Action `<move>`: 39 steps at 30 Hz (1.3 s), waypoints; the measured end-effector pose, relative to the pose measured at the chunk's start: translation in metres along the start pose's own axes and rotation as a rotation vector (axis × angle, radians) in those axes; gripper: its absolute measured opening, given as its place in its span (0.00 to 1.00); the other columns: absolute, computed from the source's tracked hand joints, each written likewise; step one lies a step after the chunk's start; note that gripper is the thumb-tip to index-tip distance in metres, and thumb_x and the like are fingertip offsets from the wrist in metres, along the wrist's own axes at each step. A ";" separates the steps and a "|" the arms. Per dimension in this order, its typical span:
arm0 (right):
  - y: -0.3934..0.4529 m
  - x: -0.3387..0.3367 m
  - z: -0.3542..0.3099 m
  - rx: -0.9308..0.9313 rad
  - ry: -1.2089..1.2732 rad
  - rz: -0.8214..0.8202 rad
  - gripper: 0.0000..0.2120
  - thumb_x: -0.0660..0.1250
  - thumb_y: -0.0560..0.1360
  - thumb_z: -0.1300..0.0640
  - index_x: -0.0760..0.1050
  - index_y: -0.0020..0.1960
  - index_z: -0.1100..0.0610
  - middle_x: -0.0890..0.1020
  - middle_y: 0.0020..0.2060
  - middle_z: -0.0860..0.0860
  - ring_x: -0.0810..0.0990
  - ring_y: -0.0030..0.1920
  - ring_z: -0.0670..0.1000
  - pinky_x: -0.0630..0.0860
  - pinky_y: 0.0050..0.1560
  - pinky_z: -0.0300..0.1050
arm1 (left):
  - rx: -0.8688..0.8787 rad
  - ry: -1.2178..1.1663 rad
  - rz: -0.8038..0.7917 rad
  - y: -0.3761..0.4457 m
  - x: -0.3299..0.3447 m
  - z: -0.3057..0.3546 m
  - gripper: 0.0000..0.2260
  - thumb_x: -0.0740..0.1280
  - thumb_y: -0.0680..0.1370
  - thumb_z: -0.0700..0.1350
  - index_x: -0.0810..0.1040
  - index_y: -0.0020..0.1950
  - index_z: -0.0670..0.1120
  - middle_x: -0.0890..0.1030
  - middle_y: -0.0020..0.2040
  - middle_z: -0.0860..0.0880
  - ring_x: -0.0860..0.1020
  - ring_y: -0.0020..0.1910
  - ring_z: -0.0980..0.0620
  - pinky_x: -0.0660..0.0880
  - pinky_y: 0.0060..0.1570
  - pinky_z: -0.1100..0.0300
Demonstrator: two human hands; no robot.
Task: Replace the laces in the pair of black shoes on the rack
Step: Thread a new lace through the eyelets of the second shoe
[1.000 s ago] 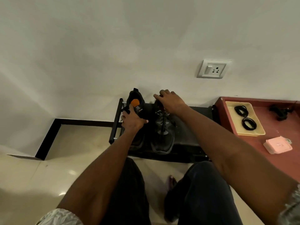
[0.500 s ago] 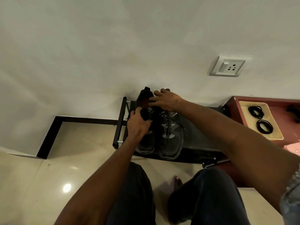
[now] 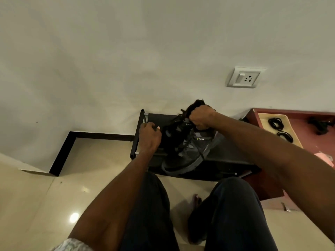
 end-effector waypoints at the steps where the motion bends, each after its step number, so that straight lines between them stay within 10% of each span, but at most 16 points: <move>1: -0.015 0.001 -0.001 0.032 0.015 -0.011 0.03 0.62 0.76 0.57 0.71 0.44 0.56 0.77 0.42 0.53 0.76 0.42 0.55 0.71 0.41 0.49 | 0.004 0.004 0.025 -0.008 -0.006 0.006 0.10 0.66 0.81 0.46 0.79 0.59 0.44 0.74 0.60 0.45 0.75 0.56 0.47 0.68 0.52 0.59; 9: -0.081 0.018 -0.030 0.558 0.727 0.147 0.07 0.65 0.76 0.55 0.74 0.45 0.59 0.80 0.44 0.55 0.79 0.43 0.57 0.76 0.45 0.50 | 0.049 -0.070 -0.067 -0.062 -0.011 0.029 0.14 0.64 0.82 0.50 0.73 0.37 0.47 0.75 0.34 0.50 0.74 0.35 0.53 0.66 0.34 0.59; 17: -0.063 0.024 -0.082 0.919 1.292 0.288 0.13 0.66 0.77 0.57 0.80 0.57 0.63 0.83 0.53 0.59 0.82 0.54 0.60 0.80 0.53 0.53 | 0.009 -0.103 -0.207 -0.057 -0.001 0.002 0.12 0.73 0.75 0.51 0.78 0.45 0.42 0.81 0.41 0.46 0.78 0.40 0.51 0.76 0.44 0.53; 25: -0.010 0.025 -0.094 0.951 1.393 0.260 0.12 0.64 0.79 0.57 0.80 0.56 0.63 0.83 0.52 0.59 0.81 0.53 0.60 0.79 0.56 0.57 | -0.071 0.023 -0.199 -0.006 -0.003 -0.016 0.10 0.69 0.75 0.38 0.76 0.33 0.42 0.76 0.31 0.48 0.76 0.32 0.52 0.68 0.29 0.63; 33: -0.001 0.040 -0.083 0.781 1.685 0.111 0.13 0.59 0.77 0.57 0.71 0.36 0.60 0.76 0.27 0.55 0.74 0.27 0.52 0.70 0.32 0.43 | -0.067 0.194 -0.122 -0.007 0.002 -0.023 0.04 0.67 0.77 0.39 0.77 0.44 0.38 0.75 0.38 0.45 0.75 0.38 0.49 0.71 0.39 0.57; 39: -0.005 0.050 -0.079 0.782 1.512 0.181 0.16 0.64 0.76 0.64 0.66 0.30 0.59 0.72 0.28 0.53 0.71 0.28 0.52 0.67 0.28 0.43 | -0.059 0.201 -0.116 -0.006 0.000 -0.023 0.06 0.66 0.77 0.38 0.79 0.47 0.35 0.78 0.42 0.42 0.77 0.40 0.46 0.76 0.42 0.54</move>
Point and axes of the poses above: each hand's wrist, its own y-axis towards the middle knuckle, its own x-axis out of the palm, z = x × y, the point moved 9 cm from there along y, towards the middle knuckle
